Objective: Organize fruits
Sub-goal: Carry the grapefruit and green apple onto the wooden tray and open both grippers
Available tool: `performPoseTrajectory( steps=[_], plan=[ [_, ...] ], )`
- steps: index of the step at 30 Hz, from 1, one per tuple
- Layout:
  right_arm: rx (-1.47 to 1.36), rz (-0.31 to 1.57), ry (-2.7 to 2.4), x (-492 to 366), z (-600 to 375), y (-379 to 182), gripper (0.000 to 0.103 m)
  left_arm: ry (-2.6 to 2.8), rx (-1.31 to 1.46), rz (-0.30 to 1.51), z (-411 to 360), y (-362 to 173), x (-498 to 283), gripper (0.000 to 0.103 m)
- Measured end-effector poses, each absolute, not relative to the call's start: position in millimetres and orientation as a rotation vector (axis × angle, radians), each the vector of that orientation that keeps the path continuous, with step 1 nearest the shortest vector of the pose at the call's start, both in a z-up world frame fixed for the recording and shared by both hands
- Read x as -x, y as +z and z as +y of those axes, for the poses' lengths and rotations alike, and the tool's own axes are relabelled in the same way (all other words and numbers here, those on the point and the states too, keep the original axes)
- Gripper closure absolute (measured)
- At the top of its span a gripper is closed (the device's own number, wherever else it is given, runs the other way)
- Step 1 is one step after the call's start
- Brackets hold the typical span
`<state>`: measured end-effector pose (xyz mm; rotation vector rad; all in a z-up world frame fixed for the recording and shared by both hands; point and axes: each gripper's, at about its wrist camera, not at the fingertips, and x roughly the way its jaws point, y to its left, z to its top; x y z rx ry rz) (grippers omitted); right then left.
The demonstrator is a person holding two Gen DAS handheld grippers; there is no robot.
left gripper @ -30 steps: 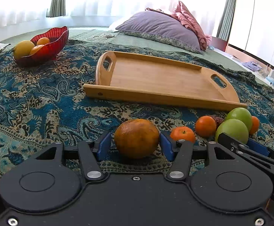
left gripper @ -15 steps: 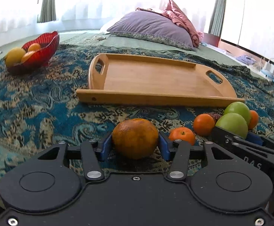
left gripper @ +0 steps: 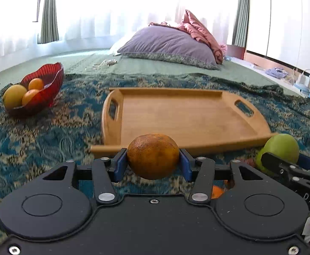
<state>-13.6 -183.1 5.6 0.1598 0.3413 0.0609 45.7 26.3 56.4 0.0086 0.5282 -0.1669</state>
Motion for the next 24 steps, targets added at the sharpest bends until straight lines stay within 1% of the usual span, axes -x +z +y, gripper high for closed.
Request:
performPoseTrajectory(
  steps=[8,17,24],
  plan=[
    [-0.148,0.284,0.061,-4.0,-193.3,33.4,0.042,-0.183,0.009,0.508,24.4,73.0,-67.3,0.055],
    [-0.123,0.287,0.057,-38.5,-204.3,51.2,0.042,-0.193,0.043,0.514,22.3,83.7,-102.2,0.055],
    [-0.121,0.326,0.049,-72.0,-217.8,58.3,0.042,-0.190,0.052,0.540,20.8,86.1,-133.7,0.055]
  ],
)
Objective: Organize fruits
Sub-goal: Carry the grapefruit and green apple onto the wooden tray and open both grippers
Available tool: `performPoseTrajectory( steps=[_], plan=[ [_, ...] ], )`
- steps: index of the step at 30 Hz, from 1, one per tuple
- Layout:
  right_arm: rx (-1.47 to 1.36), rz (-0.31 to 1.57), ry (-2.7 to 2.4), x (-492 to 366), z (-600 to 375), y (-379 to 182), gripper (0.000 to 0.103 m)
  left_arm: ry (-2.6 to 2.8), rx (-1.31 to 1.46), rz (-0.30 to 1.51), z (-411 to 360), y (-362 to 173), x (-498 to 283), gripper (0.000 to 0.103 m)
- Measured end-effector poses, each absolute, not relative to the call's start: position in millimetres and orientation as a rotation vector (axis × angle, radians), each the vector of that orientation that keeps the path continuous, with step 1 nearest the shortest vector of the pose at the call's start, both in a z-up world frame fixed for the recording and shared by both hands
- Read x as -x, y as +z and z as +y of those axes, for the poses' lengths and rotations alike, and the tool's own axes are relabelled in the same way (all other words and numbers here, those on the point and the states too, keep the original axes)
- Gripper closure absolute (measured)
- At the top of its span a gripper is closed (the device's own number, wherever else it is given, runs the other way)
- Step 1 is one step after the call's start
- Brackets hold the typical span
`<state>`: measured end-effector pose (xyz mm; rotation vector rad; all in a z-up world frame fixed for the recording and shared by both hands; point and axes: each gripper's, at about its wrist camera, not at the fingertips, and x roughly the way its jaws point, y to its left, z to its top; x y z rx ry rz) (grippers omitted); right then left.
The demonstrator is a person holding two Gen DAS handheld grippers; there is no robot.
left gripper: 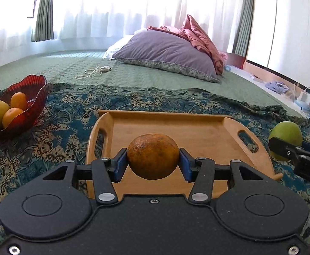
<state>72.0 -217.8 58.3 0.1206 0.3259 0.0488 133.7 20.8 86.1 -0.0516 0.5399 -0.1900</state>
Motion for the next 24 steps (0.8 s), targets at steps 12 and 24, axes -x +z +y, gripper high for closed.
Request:
performPoseTrajectory(
  steps=[12,24],
  plan=[
    [-0.090,0.455,0.072,-149.8,-229.0,57.6,0.042,-0.198,0.040,0.594,13.8,78.3,-192.9,0.055],
    [-0.081,0.609,0.055,-199.0,-226.6,28.7,0.042,-0.154,0.012,0.677,7.3,53.4,-233.5,0.055]
  ],
)
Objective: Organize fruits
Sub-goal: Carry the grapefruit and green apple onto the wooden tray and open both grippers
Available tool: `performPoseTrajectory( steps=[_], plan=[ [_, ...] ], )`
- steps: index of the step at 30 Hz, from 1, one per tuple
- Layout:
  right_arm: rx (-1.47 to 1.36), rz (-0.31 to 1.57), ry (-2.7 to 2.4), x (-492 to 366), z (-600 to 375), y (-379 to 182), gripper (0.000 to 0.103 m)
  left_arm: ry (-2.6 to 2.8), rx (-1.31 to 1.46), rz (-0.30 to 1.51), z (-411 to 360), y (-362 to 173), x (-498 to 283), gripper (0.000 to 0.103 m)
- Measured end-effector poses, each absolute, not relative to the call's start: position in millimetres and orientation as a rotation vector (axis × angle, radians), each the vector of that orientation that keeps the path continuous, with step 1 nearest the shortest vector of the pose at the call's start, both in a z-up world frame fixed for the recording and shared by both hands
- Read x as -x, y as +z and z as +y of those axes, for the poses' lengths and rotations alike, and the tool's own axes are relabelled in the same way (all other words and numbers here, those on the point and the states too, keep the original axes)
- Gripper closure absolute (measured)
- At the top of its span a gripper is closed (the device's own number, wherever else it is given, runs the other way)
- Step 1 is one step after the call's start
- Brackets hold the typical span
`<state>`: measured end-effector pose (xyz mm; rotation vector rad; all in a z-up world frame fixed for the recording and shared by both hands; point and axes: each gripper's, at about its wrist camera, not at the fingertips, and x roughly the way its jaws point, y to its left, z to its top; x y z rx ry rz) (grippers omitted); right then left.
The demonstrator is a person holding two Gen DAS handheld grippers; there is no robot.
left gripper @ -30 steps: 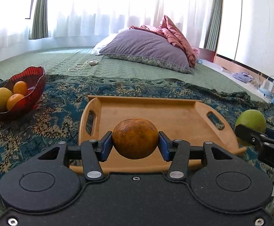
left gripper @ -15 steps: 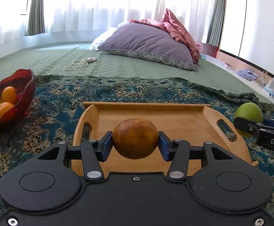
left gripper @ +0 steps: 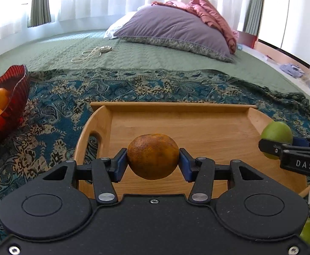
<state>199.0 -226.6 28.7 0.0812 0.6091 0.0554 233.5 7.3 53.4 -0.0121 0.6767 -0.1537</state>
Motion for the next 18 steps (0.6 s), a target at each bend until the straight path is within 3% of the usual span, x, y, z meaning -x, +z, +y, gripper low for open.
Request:
performPoseTrajectory(
  steps=[18],
  plan=[
    [-0.053,0.686,0.066,-212.1,-220.7,20.1,0.042,-0.144,0.012,0.711,3.6,40.1,-242.9,0.055]
  ],
)
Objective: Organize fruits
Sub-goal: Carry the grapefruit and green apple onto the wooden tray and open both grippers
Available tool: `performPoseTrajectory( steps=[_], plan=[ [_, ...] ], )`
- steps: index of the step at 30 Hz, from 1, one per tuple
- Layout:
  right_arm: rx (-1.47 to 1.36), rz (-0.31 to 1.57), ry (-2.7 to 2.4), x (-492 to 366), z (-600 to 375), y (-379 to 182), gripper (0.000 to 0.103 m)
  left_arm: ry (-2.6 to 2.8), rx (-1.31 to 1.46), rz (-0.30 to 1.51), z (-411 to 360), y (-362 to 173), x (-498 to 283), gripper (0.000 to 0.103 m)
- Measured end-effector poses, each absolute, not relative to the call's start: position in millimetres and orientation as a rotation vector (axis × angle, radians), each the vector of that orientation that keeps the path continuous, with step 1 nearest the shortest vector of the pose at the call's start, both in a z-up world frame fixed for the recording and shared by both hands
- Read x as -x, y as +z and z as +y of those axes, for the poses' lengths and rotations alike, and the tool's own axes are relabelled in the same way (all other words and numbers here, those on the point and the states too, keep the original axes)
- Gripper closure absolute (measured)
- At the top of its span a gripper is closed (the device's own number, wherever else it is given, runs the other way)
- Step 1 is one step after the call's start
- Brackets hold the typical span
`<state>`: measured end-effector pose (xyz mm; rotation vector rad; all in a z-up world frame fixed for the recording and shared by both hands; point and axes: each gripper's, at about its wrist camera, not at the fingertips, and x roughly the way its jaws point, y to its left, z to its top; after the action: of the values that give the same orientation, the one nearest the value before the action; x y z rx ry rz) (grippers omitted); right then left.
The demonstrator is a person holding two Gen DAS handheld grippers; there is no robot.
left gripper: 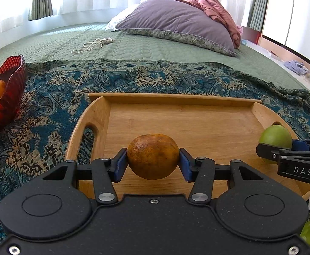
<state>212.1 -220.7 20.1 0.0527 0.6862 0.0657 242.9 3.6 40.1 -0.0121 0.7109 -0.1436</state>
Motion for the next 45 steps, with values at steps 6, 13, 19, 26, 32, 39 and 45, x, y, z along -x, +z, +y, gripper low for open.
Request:
performPoseTrajectory(
  steps=[6,13,19,26,32,39,45],
  plan=[
    [-0.037,0.712,0.071,-214.3,-216.9,18.6,0.042,-0.137,-0.001,0.721,3.9,37.6,-245.7,0.055],
    [-0.029,0.723,0.068,-215.2,-216.6,17.2,0.042,-0.117,0.003,0.745,7.3,32.4,-249.1,0.055],
    [-0.012,0.725,0.066,-216.4,-214.7,17.4,0.042,-0.112,0.004,0.747,7.9,30.4,-250.2,0.055],
    [-0.010,0.729,0.066,-216.9,-213.8,17.7,0.041,-0.114,-0.001,0.748,7.8,30.1,-250.7,0.054],
    [0.004,0.738,0.066,-217.2,-212.3,18.6,0.039,-0.111,-0.004,0.750,7.3,30.1,-251.1,0.054],
    [0.000,0.742,0.067,-215.8,-215.6,20.0,0.029,-0.100,-0.036,0.752,5.0,31.6,-249.7,0.036],
    [-0.007,0.726,0.062,-211.5,-219.1,24.3,0.026,-0.114,-0.040,0.733,4.7,36.7,-243.4,0.023]
  ],
)
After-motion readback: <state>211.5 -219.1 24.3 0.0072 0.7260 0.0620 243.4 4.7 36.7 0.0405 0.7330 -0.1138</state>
